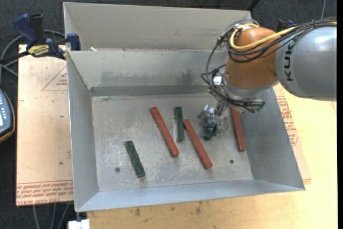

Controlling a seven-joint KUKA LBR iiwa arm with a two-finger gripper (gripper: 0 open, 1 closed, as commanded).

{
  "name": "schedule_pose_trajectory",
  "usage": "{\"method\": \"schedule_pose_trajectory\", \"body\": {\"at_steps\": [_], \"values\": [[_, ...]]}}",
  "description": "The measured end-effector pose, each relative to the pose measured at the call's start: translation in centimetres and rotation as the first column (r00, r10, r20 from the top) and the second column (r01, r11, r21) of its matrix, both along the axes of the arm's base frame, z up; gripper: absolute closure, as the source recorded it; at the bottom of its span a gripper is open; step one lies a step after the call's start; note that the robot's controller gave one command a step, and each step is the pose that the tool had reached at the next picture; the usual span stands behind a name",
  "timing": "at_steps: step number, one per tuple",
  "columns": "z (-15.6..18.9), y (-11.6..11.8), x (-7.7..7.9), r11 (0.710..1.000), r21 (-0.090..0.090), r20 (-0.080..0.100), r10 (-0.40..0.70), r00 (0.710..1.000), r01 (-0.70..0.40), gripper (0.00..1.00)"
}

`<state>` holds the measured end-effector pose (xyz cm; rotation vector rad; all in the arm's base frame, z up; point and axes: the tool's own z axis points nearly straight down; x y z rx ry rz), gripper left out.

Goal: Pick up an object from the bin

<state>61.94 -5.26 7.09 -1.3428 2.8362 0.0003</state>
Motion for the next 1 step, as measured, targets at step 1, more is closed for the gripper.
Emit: {"method": "schedule_pose_trajectory", "body": {"at_steps": [1], "values": [[15.55, -0.43, -2.36, 0.996, -0.002, 0.008, 0.092, 0.996, -0.092, 1.00]]}}
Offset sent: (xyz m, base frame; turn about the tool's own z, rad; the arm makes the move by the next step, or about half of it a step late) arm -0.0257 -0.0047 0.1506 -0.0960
